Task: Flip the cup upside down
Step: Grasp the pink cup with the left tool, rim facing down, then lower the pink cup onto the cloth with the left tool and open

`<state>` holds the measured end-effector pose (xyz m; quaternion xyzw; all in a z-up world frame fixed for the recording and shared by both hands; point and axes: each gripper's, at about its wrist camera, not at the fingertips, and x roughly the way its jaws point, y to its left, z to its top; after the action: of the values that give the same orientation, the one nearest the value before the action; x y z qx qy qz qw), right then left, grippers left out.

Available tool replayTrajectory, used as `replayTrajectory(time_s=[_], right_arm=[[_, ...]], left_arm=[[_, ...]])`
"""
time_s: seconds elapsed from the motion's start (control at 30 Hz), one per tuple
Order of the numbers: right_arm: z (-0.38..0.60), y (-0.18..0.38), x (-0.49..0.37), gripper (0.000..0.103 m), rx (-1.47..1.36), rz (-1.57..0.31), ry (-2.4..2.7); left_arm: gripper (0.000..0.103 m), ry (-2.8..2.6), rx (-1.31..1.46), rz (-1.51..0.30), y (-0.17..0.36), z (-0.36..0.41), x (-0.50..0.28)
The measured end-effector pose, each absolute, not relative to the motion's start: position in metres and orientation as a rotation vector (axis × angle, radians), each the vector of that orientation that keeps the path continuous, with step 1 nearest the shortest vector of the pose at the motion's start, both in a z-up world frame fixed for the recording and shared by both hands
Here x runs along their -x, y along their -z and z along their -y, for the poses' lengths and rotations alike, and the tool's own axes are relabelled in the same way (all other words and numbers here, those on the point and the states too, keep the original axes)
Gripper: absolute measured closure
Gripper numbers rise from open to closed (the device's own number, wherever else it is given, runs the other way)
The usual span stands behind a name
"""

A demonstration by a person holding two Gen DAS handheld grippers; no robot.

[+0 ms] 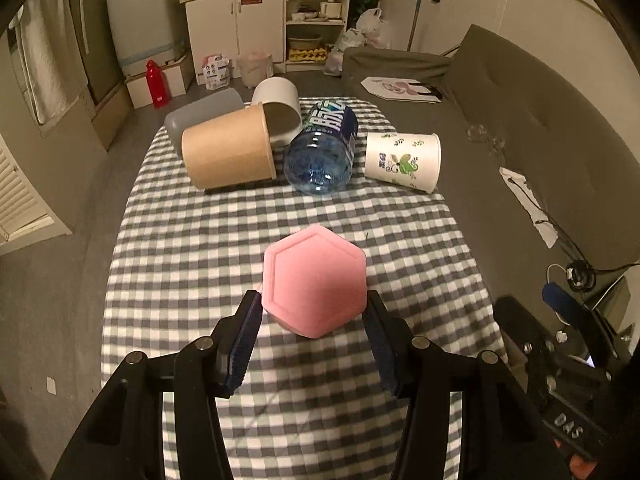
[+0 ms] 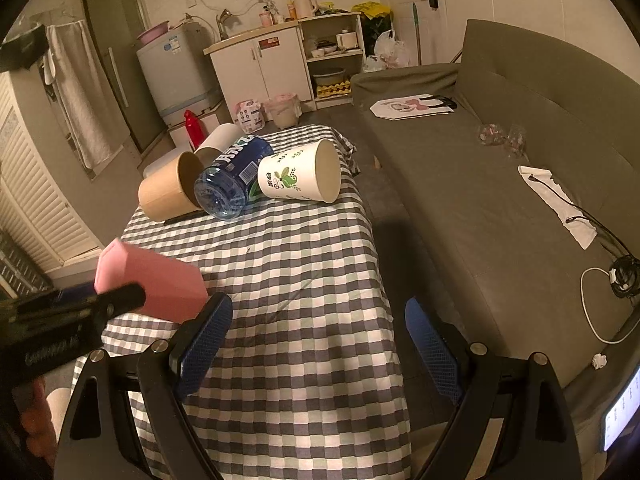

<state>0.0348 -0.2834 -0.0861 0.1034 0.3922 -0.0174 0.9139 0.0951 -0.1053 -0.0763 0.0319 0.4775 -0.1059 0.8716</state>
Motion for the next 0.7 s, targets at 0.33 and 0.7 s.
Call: replayTrajectory(time_s=[0.33, 0.7], right_arm=[[0.284, 0.087, -0.039, 0.015, -0.226, -0.802, 0.028], [0.280, 0.071, -0.025, 0.015, -0.209, -0.752, 0.017]], left_arm=[[0.046, 0.232, -0.098, -0.961, 0.076, 0.109, -0.097], [0.043, 0.240, -0.073, -0.853, 0.033, 0.093, -0.076]])
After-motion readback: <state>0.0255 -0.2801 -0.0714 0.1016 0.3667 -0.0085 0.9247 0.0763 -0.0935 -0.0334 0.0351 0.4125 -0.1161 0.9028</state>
